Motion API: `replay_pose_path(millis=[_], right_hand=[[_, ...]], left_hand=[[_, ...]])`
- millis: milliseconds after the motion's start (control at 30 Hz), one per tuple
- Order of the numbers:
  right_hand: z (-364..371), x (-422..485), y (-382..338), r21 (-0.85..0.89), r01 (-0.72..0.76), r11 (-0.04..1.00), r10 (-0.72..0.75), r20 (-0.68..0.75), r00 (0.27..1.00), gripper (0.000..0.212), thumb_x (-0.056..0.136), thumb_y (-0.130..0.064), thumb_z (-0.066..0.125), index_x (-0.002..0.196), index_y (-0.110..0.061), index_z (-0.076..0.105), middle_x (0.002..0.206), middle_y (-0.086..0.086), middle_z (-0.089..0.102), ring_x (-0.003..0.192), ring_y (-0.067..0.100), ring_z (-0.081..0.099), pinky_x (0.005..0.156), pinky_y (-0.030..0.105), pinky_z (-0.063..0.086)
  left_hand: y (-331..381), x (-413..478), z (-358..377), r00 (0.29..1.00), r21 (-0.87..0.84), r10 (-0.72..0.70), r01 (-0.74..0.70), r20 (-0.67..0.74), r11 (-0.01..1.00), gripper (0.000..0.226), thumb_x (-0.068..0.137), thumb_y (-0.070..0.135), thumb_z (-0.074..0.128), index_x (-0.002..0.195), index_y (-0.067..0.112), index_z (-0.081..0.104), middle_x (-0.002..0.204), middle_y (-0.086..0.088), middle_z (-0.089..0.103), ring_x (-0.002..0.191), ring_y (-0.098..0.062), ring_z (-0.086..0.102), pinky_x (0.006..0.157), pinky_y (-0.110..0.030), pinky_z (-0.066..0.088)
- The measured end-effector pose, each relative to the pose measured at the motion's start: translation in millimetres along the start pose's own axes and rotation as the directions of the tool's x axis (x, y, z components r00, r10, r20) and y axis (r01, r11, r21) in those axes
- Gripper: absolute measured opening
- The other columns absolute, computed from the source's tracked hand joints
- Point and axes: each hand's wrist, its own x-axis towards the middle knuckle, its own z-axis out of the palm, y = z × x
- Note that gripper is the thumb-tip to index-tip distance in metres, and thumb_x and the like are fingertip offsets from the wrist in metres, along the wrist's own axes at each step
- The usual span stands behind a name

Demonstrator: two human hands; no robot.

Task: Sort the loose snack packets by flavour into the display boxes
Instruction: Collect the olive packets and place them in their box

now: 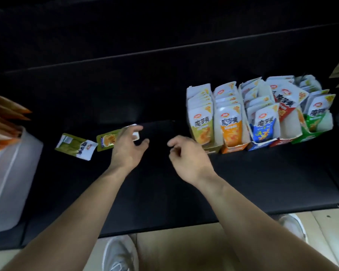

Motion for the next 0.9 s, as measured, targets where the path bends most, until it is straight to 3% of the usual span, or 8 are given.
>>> replay_pose_path(millis=[200,300,400,467,600,733,833,900], right_hand=[[94.2,34.8,-34.4,-0.325,0.215,0.921,-0.098,0.342,0.935,0.061,0.096,-0.032,0.053,0.153,-0.026,0.033,0.154,-0.005,0.028,0.136,0.024,0.039,0.111,0.043,0.039],[133.0,69.3,-51.6,-0.469,0.331,0.819,-0.115,0.43,0.895,0.075,0.096,-0.036,0.052,0.16,-0.026,0.013,0.167,-0.003,-0.002,0.151,0.028,0.01,0.121,0.05,0.021],[159.9,89.5,-53.4,-0.544,0.34,0.767,-0.04,0.489,0.871,0.08,0.1,-0.045,0.044,0.16,-0.027,-0.006,0.166,-0.005,-0.018,0.154,0.021,-0.012,0.124,0.05,0.005],[166.8,84.6,-46.9,-0.592,0.326,0.737,-0.022,0.461,0.887,0.078,0.101,-0.05,0.039,0.159,-0.026,-0.006,0.167,-0.004,-0.014,0.154,0.024,-0.009,0.123,0.053,0.006],[159.6,50.6,-37.0,-0.657,0.316,0.684,-0.132,0.315,0.94,0.064,0.099,-0.048,0.04,0.154,-0.02,0.024,0.152,0.005,0.025,0.139,0.031,0.025,0.116,0.05,0.025],[139.4,35.7,-18.3,-0.63,0.299,0.717,-0.177,0.25,0.952,0.048,0.098,-0.042,0.048,0.142,-0.024,0.042,0.143,0.001,0.034,0.13,0.026,0.035,0.11,0.045,0.034],[127.5,38.9,-8.1,-0.595,0.264,0.759,-0.124,0.266,0.956,0.064,0.096,-0.044,0.055,0.151,-0.025,0.029,0.146,-0.002,0.035,0.132,0.024,0.036,0.11,0.044,0.034],[121.7,40.9,-5.5,-0.61,0.26,0.749,-0.103,0.28,0.954,0.074,0.094,-0.049,0.058,0.155,-0.026,0.024,0.139,-0.001,0.037,0.127,0.023,0.037,0.108,0.042,0.036]], left_hand=[[-114.6,-12.4,-81.2,0.969,0.072,-0.229,0.236,-0.096,0.969,0.04,0.089,0.029,0.073,0.127,0.023,0.062,0.125,0.001,0.062,0.111,-0.018,0.06,0.097,-0.037,0.051],[-161.9,-12.0,-106.2,0.972,0.243,-0.212,0.23,-0.099,0.942,0.048,0.084,0.03,0.075,0.129,0.02,0.06,0.131,-0.009,0.058,0.121,-0.031,0.055,0.106,-0.045,0.044],[-185.6,-6.1,-112.4,0.989,0.387,-0.136,0.146,-0.055,0.91,0.061,0.085,0.033,0.071,0.141,0.024,0.05,0.149,-0.003,0.045,0.139,-0.031,0.037,0.117,-0.042,0.027],[-186.8,0.3,-110.8,0.995,0.44,-0.101,0.085,0.013,0.894,0.07,0.089,0.038,0.066,0.151,0.031,0.035,0.161,0.006,0.029,0.148,-0.029,0.021,0.121,-0.044,0.021],[-173.1,-5.5,-98.5,0.976,0.523,-0.17,0.077,0.133,0.849,0.079,0.093,0.049,0.057,0.158,0.031,0.016,0.165,0.009,0.018,0.151,-0.025,0.01,0.123,-0.046,0.016],[-167.2,-43.8,-81.6,0.989,0.531,-0.01,-0.07,0.146,0.844,0.062,0.091,0.044,0.06,0.149,0.034,0.038,0.143,0.008,0.04,0.127,-0.024,0.037,0.109,-0.04,0.035],[-173.3,-58.6,-82.5,0.987,0.419,0.106,-0.148,0.121,0.896,0.049,0.09,0.02,0.063,0.138,0.027,0.057,0.137,0.003,0.051,0.121,-0.026,0.044,0.102,-0.042,0.045],[-180.9,-59.1,-88.8,0.983,0.438,0.124,-0.173,0.139,0.882,0.059,0.085,0.011,0.064,0.14,0.03,0.054,0.149,0.008,0.043,0.132,-0.025,0.038,0.107,-0.043,0.042]])
